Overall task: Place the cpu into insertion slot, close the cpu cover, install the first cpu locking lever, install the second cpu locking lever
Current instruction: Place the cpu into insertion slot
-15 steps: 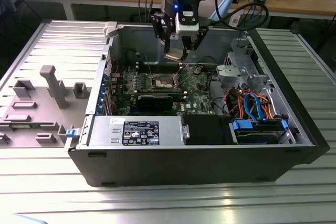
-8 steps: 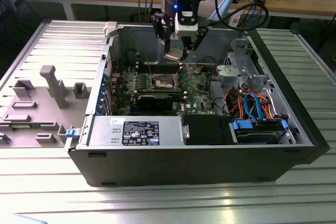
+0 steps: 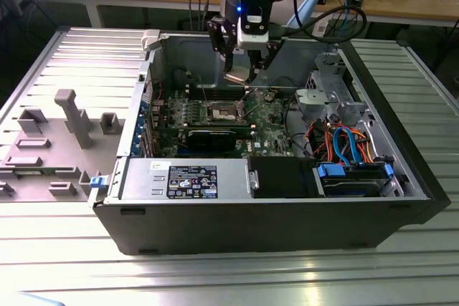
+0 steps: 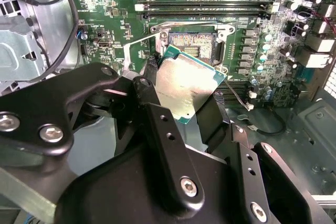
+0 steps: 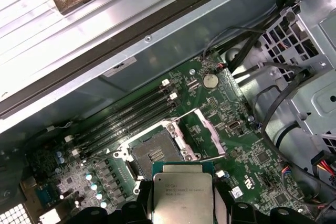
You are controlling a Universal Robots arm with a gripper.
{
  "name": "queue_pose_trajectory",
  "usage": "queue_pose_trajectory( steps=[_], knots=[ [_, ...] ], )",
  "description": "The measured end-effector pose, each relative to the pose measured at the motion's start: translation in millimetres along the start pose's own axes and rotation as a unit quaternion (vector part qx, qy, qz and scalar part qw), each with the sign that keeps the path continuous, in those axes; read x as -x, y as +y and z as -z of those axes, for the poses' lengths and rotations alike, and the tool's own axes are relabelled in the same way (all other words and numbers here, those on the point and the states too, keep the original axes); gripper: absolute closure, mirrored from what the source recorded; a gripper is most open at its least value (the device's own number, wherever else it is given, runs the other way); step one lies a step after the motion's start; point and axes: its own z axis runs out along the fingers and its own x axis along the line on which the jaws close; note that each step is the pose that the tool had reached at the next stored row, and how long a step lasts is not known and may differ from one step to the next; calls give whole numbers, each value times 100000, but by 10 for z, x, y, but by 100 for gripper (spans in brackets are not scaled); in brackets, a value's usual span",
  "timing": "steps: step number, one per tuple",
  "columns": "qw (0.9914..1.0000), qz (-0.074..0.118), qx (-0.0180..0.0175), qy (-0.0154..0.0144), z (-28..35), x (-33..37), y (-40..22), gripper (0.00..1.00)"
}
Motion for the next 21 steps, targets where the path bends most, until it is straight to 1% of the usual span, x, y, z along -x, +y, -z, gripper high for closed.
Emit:
queue_pose_trajectory(
  steps=[21],
  knots=[
    [99971, -2389, 48, -92, -5, 0, 0, 45]
  ],
)
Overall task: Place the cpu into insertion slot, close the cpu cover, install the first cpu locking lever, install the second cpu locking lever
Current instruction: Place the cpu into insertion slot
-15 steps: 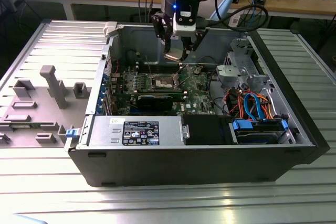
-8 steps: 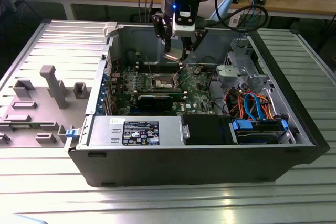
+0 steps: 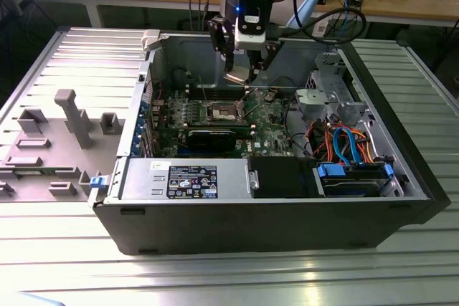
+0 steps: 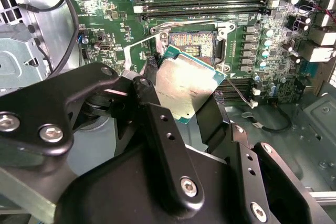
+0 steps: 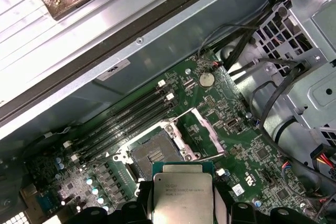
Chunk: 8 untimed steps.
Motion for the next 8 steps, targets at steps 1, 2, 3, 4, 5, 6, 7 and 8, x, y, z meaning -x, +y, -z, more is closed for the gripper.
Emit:
queue_pose_trajectory(
  steps=[1, 2, 3, 4, 5, 6, 7, 8],
  knots=[
    [100000, -87, 0, -4, 0, 0, 0, 45],
    [100000, -242, 4, -13, 0, 0, 0, 45],
    [99999, -320, 6, -13, -1, 0, 0, 45],
    [99999, -387, 6, -18, -1, 0, 0, 45],
    [99999, -511, 8, -23, -1, 0, 0, 45],
    [99998, -604, 10, -26, -1, 0, 0, 45],
    [99997, -724, 15, -31, -1, 0, 0, 45],
    [99996, -858, 19, -35, -2, 0, 0, 45]
  ],
)
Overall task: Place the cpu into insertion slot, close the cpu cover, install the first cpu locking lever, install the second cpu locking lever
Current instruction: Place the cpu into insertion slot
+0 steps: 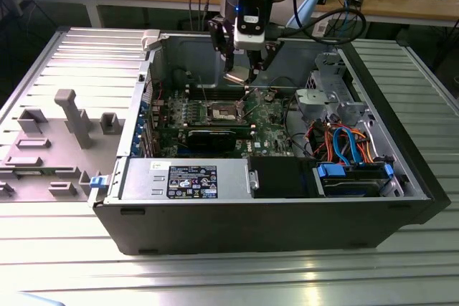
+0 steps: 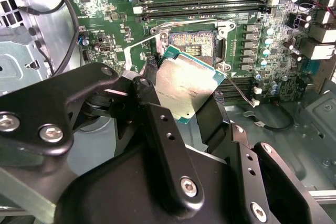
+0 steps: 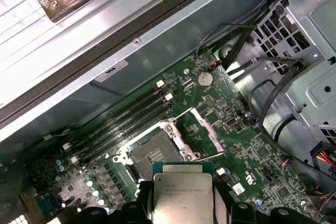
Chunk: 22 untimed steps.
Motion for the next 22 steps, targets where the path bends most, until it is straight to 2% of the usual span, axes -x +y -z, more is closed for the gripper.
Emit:
queue_pose_trajectory(
  steps=[22],
  knots=[
    [99985, -1702, 30, -68, -1, 0, 0, 45]
  ],
)
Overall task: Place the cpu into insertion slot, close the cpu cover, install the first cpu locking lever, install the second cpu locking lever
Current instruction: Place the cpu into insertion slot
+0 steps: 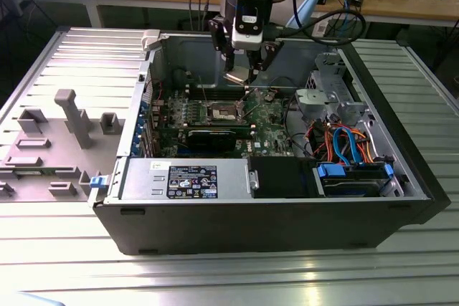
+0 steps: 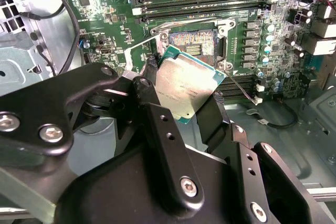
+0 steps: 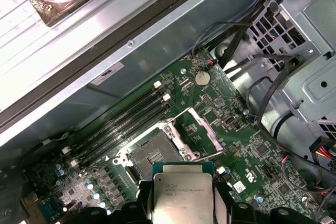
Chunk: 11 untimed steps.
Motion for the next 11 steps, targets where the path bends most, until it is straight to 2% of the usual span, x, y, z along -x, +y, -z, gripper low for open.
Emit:
queue_pose_trajectory(
  steps=[11],
  knots=[
    [99985, -1755, 35, -70, -1, 0, 0, 45]
  ],
)
